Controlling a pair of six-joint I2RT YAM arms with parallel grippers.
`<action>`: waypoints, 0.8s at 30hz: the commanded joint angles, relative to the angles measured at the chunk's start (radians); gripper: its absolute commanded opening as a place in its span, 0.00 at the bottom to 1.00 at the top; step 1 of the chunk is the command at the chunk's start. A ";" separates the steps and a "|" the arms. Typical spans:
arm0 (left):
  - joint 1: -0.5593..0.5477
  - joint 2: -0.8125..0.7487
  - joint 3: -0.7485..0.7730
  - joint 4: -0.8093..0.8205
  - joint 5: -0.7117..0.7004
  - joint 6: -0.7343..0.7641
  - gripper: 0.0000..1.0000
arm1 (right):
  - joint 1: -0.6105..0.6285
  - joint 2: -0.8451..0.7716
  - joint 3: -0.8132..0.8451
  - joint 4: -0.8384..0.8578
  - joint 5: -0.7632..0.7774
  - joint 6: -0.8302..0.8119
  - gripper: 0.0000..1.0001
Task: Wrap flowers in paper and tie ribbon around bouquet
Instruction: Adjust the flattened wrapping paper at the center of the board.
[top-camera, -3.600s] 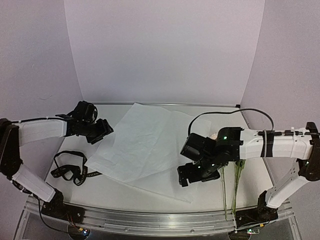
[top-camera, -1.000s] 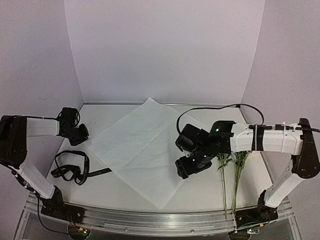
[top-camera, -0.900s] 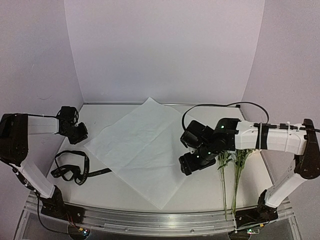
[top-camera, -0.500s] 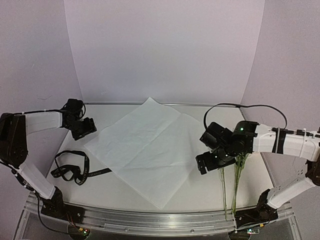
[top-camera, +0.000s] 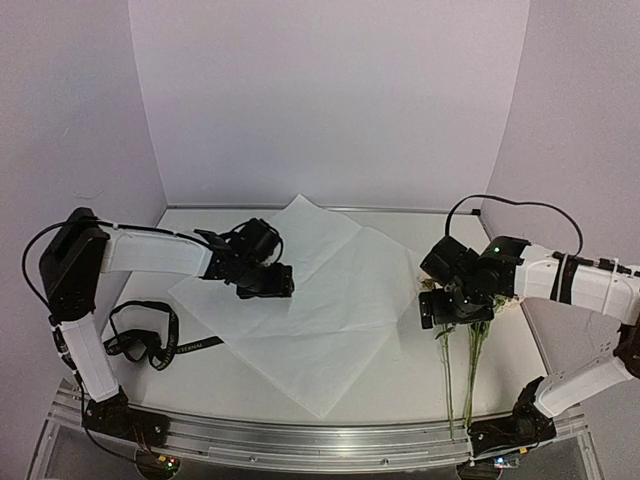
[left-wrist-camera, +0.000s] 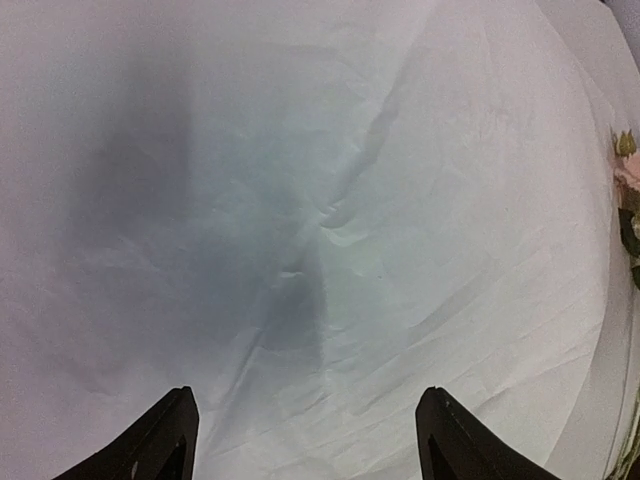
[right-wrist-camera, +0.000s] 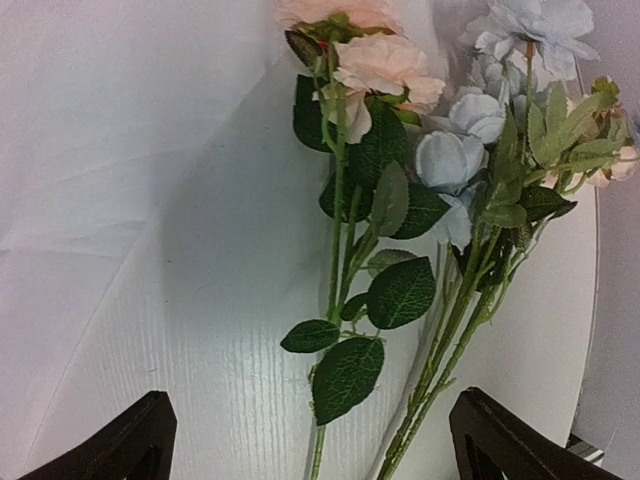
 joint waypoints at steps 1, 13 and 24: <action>-0.069 0.086 0.054 0.091 0.018 -0.029 0.76 | -0.051 -0.011 0.065 -0.152 -0.061 0.031 0.98; -0.154 0.166 0.022 0.262 0.136 -0.003 0.67 | -0.066 -0.037 0.027 -0.204 -0.179 0.032 0.98; -0.295 0.332 0.214 0.205 0.123 0.061 0.66 | -0.127 -0.064 -0.012 -0.204 -0.184 -0.035 0.98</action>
